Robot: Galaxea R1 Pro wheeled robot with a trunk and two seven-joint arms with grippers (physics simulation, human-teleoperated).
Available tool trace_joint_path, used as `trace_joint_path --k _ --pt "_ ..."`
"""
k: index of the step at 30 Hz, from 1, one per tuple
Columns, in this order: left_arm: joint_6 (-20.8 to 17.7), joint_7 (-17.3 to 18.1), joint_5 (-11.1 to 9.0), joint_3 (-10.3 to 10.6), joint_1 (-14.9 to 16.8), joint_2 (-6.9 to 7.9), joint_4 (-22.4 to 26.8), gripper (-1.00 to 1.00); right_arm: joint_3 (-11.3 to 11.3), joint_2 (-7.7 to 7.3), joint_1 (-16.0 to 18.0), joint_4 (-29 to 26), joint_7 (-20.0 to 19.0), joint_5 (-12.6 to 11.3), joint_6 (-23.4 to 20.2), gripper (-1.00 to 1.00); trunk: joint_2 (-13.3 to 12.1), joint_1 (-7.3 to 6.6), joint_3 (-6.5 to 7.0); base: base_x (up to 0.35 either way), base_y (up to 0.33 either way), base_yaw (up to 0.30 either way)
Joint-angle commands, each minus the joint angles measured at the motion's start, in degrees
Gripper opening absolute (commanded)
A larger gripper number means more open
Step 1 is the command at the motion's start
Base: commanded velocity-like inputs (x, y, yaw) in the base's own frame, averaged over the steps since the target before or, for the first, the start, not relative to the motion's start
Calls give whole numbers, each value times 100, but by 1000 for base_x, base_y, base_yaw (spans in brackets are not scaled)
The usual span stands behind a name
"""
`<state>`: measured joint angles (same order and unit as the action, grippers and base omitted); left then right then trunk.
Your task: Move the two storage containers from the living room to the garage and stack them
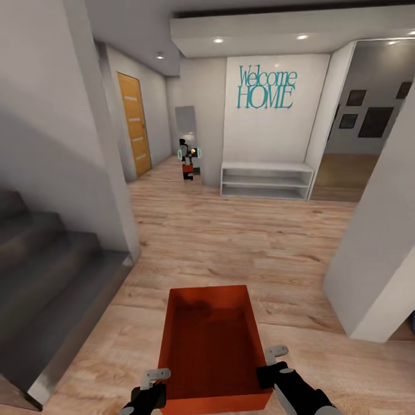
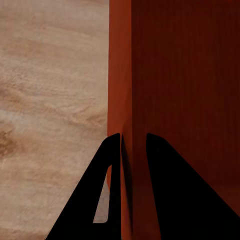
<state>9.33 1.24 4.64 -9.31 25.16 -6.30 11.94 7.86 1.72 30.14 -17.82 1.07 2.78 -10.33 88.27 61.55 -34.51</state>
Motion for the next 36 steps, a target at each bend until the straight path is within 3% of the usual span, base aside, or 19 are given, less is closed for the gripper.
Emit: trace_joint_path --k 1,36 --pt "24 -19 72 21 7 85 -25 -100 243 -101 1 -19 -274 -41 374 -100 3 3 -6 343 0 0" --pt "25 -19 72 22 7 85 -25 -100 240 -98 1 -19 -275 -48 374 -100 3 3 -6 343 0 0"
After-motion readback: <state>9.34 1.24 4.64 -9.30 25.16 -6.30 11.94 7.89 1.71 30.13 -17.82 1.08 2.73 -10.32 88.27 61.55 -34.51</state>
